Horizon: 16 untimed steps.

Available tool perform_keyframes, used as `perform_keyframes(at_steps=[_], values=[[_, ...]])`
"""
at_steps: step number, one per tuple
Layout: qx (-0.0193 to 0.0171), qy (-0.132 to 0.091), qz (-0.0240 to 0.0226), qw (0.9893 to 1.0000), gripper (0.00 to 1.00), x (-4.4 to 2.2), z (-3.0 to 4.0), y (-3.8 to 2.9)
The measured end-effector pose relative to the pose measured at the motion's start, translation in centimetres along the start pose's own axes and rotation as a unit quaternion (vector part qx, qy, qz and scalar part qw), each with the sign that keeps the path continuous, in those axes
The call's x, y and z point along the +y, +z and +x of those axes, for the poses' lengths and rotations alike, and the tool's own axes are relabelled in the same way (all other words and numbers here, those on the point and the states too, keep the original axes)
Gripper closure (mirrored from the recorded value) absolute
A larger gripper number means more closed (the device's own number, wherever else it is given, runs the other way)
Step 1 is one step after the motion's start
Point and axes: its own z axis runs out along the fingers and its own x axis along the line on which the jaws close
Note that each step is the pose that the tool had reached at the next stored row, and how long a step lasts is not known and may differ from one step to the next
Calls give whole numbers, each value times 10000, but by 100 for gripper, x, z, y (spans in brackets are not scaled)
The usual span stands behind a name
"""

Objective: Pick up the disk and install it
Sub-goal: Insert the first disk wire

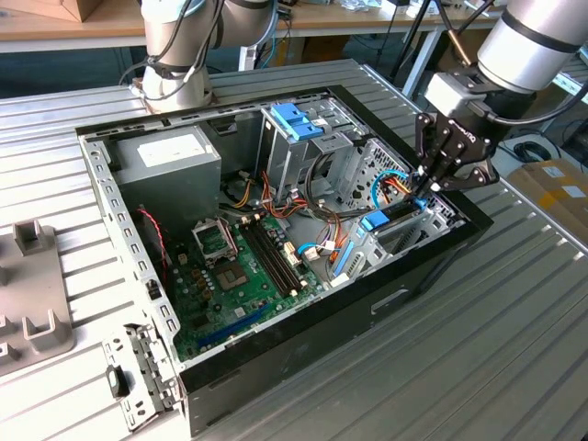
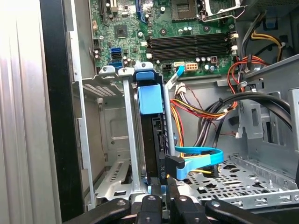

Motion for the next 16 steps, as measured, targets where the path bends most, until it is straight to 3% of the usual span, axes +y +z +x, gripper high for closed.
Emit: perform_keyframes(at_steps=[16], values=[[0, 34, 1, 10000, 84, 22, 1, 56]])
